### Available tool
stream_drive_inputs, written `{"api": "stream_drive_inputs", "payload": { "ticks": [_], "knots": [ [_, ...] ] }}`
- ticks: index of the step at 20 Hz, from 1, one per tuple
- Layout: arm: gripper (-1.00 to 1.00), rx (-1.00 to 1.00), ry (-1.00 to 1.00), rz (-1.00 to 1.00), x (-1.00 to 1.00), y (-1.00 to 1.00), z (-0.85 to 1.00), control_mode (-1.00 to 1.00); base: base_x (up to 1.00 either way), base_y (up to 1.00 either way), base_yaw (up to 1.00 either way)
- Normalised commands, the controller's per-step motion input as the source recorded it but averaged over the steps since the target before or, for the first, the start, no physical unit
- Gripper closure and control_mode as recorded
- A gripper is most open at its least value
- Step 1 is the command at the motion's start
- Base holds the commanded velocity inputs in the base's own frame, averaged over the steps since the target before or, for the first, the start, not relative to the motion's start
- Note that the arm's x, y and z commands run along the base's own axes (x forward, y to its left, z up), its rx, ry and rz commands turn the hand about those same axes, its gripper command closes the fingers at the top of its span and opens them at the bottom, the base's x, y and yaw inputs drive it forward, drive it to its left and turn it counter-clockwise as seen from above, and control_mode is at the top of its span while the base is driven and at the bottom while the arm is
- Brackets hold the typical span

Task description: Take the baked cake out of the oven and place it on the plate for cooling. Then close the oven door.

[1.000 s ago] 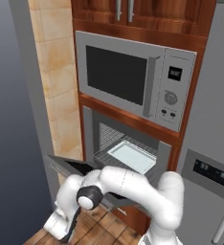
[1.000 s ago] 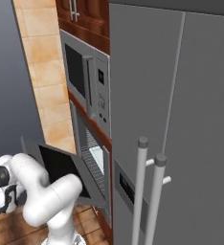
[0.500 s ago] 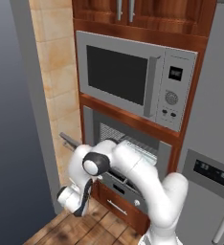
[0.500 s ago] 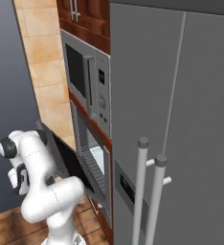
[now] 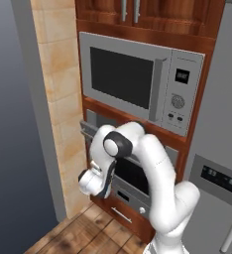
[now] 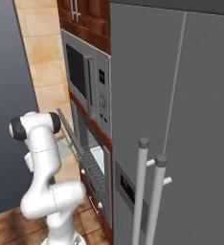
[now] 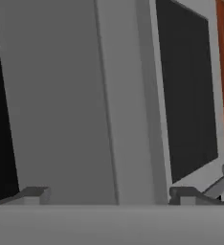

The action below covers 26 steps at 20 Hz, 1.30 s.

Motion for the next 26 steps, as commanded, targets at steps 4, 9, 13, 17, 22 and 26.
{"api": "stream_drive_inputs", "payload": {
  "ticks": [4, 9, 13, 17, 22, 26],
  "knots": [
    [-1.0, 0.2, 0.0, 0.13, 0.36, -0.92, 0.68, -1.0, 0.0, 0.0, 0.0],
    [-1.0, 0.16, 0.03, 0.06, 0.33, -0.74, 0.53, -1.0, 0.0, 0.0, 0.0],
    [-1.0, 0.17, 0.06, 0.06, 0.5, -0.88, 0.5, -1.0, 0.0, 0.0, 0.0],
    [-1.0, 0.16, 0.09, 0.07, 0.63, -0.97, 0.43, -1.0, 0.0, 0.0, 0.0],
    [-1.0, 0.12, 0.05, 0.06, 0.66, -0.98, 0.31, -1.0, 0.0, 0.0, 0.0],
    [-1.0, 0.07, 0.03, 0.04, 0.69, -0.93, 0.2, -1.0, 0.0, 0.0, 0.0]
  ]
}}
